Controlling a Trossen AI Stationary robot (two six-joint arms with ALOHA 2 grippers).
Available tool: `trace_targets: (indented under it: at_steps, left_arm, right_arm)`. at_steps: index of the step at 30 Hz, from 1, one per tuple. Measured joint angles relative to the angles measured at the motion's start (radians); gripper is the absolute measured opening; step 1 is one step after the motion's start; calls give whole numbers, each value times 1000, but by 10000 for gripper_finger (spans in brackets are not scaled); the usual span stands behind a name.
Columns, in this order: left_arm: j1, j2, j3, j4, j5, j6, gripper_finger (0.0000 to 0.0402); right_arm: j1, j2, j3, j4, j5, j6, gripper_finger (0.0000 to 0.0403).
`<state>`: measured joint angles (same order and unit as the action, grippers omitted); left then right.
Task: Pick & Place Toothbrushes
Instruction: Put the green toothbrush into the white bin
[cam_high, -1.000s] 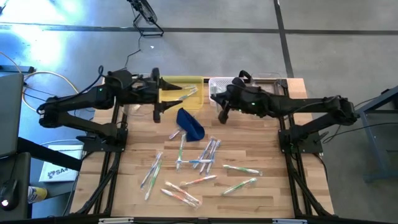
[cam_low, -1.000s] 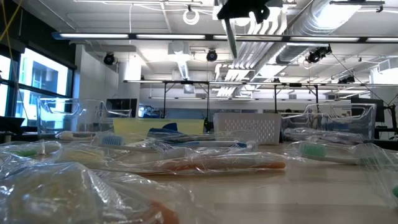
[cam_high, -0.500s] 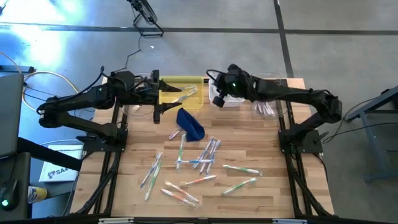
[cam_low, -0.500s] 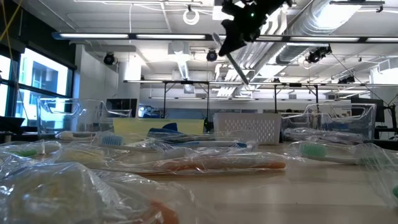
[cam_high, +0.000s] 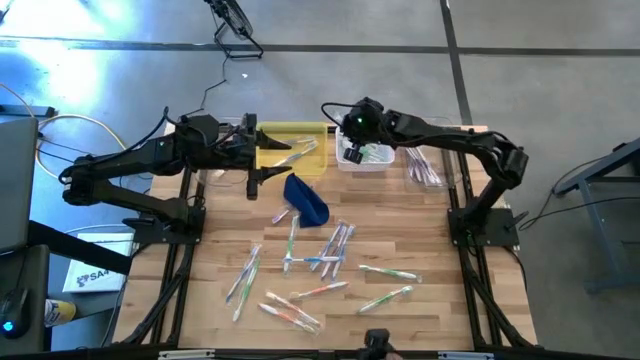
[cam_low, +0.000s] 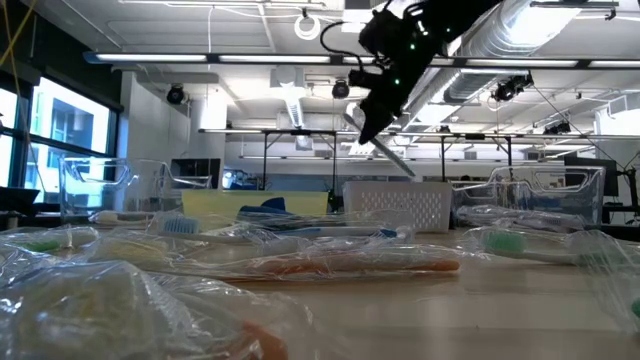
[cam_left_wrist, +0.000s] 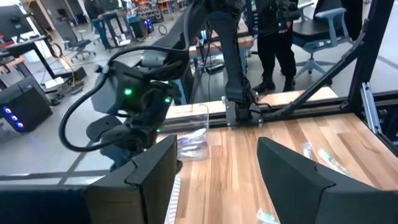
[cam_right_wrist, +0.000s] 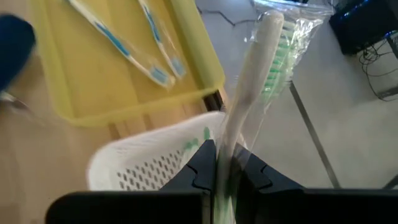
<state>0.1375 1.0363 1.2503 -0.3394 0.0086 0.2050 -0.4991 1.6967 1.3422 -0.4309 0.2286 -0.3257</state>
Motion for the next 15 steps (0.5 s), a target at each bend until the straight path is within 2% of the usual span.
trace_targets:
  at_steps: [3, 7, 15]
  left_arm:
    - [0, 0, 0, -17, 0, 0, 216]
    - [0, 0, 0, -16, 0, 0, 216]
    - [0, 0, 0, -16, 0, 0, 216]
  right_arm:
    - [-27, 22, 0, -2, -12, -16, 15]
    - [-61, 47, 0, -10, -93, -12, 15]
    - [-93, 99, 0, -67, -132, 5, 15]
